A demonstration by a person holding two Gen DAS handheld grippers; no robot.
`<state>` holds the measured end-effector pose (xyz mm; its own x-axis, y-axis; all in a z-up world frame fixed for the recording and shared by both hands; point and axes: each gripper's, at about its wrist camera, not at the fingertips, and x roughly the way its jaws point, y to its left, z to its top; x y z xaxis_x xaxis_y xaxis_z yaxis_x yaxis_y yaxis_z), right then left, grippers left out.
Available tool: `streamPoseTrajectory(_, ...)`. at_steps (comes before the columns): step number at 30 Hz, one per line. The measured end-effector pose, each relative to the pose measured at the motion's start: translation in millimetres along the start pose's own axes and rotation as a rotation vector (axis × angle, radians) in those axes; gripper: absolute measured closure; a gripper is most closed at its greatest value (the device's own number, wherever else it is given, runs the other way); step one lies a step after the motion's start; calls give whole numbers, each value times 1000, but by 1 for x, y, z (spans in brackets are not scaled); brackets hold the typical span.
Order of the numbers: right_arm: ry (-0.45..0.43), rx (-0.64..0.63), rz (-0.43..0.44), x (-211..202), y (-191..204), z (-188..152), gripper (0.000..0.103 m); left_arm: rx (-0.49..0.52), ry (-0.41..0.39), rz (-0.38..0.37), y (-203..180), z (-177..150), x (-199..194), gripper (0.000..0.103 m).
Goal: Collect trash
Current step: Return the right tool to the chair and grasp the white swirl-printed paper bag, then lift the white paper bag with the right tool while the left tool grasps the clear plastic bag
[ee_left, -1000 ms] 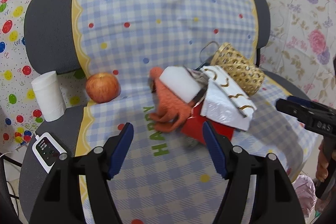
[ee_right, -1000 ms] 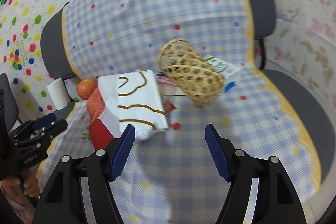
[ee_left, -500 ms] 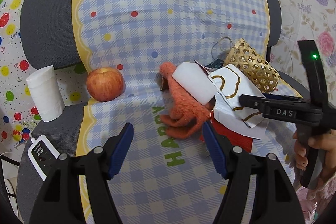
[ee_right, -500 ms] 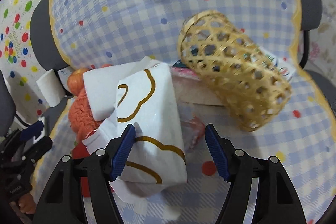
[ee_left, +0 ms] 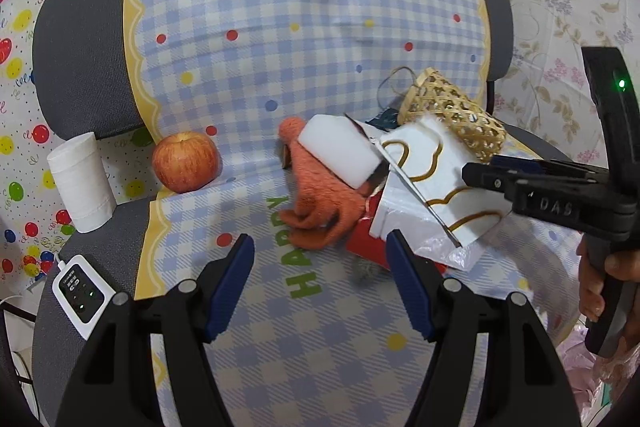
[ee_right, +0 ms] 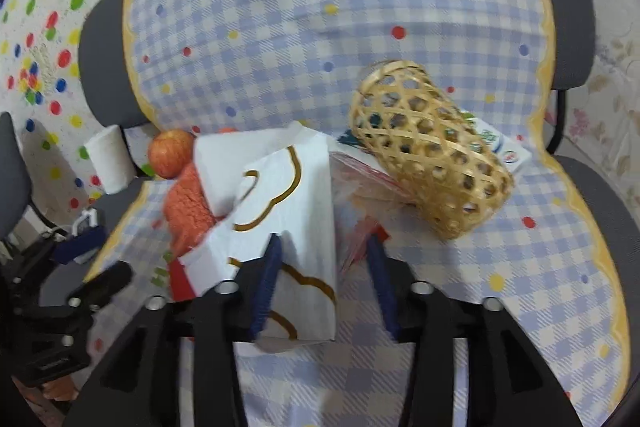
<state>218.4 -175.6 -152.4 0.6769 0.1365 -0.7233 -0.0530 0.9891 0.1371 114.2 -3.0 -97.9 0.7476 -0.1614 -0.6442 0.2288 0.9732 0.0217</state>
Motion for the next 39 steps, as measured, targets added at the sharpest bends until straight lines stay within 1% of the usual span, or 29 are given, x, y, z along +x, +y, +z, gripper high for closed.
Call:
streamPoseTrajectory(2,-6,2,-22,-5,-3,-5,44,8,-4,4,-2,-1,-3,37)
streamPoseTrajectory(3,-7,8,-9,-6,-5,-8,44,10,-4,6,-3,-1,-4,37)
streamPoseTrajectory(7,5,26,92,-4,-9,-13,47,2,0,10,-4,-1,-1,37)
streamPoseTrajectory(8,11,31,104,-2,-9,-13,50,0,1,8,-5,-1,-1,37)
streamPoseTrajectory(14,58,133,192,21,-18,-11,50,10,9,4,-8,-4,1,37)
streamPoseTrajectory(16,58,142,204,21,-16,-9,54,7,13,4,-6,-4,1,37)
streamPoseTrajectory(18,29,121,188,11,-9,-6,70,5,13,8,-6,-5,0,37)
streamPoseTrajectory(19,13,110,179,6,-7,-4,74,3,12,9,-5,-5,-1,37)
streamPoseTrajectory(20,-2,96,169,-1,-3,-2,91,1,10,9,-5,-6,-2,37)
streamPoseTrajectory(21,-4,88,172,-4,-2,0,101,0,8,9,-4,-5,-3,37)
streamPoseTrajectory(23,-44,71,168,-20,3,6,102,-3,4,8,-4,-6,-6,37)
streamPoseTrajectory(26,-140,61,164,-53,7,16,102,3,-7,9,-6,-7,-14,37)
streamPoseTrajectory(28,-232,55,120,-84,8,23,102,7,-12,17,-7,-9,-18,37)
streamPoseTrajectory(29,-281,40,73,-101,10,26,102,5,-12,17,-7,-9,-20,37)
streamPoseTrajectory(31,-330,7,2,-121,13,28,102,2,-16,17,-7,-11,-23,37)
streamPoseTrajectory(33,-358,-15,-43,-134,12,26,102,3,-19,18,-8,-12,-25,37)
streamPoseTrajectory(35,-365,-15,-50,-141,8,23,102,5,-21,16,-10,-13,-27,37)
streamPoseTrajectory(39,-351,1,-65,-145,-4,13,102,8,-22,5,-17,-14,-28,37)
